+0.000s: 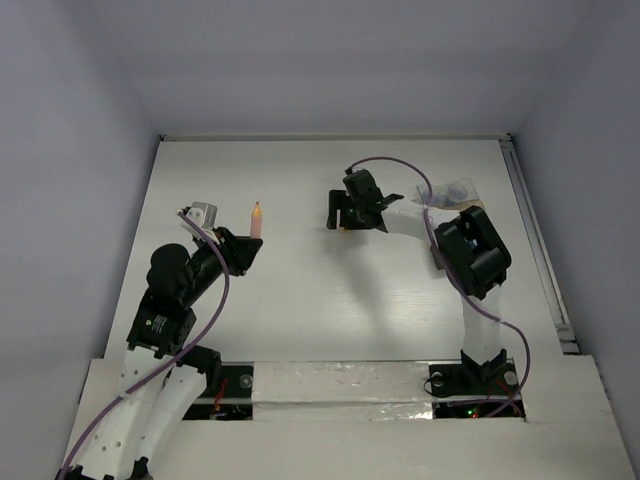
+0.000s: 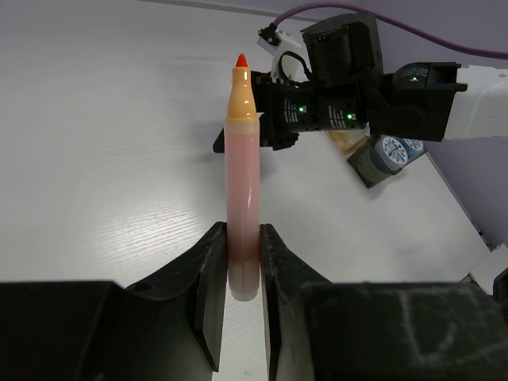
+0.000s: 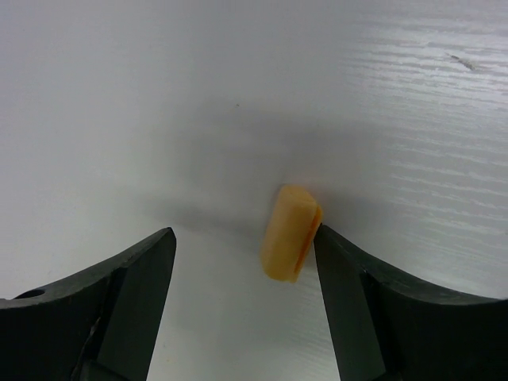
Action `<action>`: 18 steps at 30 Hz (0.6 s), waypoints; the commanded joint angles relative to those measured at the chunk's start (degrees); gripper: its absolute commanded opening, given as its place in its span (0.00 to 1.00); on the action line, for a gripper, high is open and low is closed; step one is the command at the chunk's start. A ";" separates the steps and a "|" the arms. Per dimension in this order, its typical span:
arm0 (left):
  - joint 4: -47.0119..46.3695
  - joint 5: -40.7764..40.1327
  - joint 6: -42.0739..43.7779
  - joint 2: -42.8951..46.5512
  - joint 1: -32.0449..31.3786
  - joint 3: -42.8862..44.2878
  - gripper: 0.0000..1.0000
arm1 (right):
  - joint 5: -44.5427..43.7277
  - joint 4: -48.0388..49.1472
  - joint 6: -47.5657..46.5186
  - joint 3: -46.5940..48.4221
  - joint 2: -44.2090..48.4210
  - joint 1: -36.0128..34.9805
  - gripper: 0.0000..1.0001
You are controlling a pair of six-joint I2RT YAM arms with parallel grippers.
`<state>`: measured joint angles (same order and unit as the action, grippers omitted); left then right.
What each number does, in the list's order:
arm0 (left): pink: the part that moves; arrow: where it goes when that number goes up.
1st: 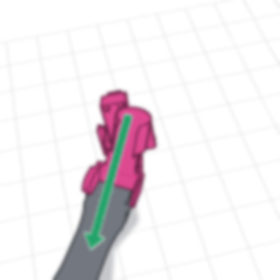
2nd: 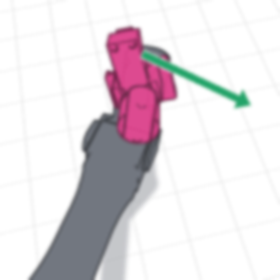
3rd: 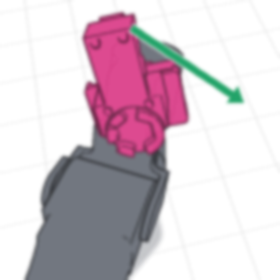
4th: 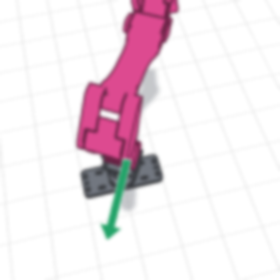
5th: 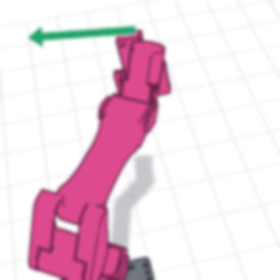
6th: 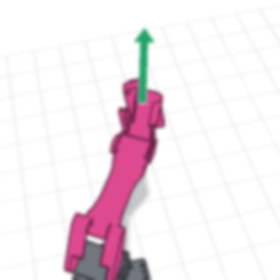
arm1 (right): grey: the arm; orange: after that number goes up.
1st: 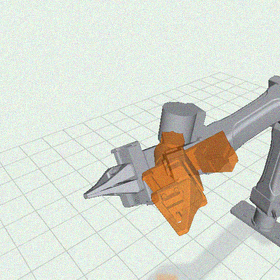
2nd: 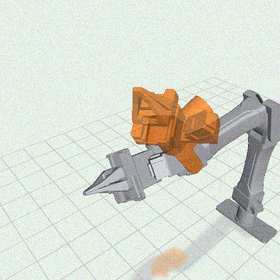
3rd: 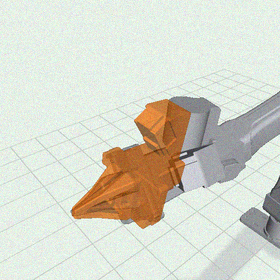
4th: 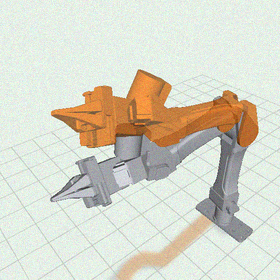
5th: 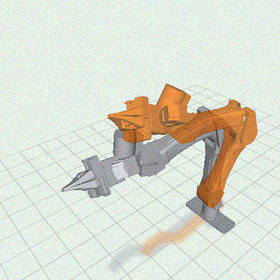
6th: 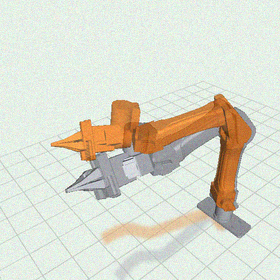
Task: Sort the stationery into containers
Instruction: Close the pen cap on the pen.
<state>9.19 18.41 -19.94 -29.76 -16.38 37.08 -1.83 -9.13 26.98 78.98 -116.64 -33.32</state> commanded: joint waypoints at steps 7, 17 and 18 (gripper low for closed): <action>-2.69 0.13 0.78 0.49 0.21 0.62 0.00 | -4.24 -4.14 -1.67 4.78 -3.85 0.27 0.66; -2.77 0.22 0.70 0.49 0.21 0.62 0.00 | -5.47 -6.25 -2.64 5.75 -4.21 0.27 0.28; -2.69 0.22 0.70 0.49 0.21 0.62 0.00 | -5.47 -6.34 -2.72 5.66 -4.12 0.27 0.20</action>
<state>9.19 18.41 -19.94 -29.76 -16.38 37.08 -6.04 -12.43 25.06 83.33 -119.72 -33.32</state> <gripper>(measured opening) 0.156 0.263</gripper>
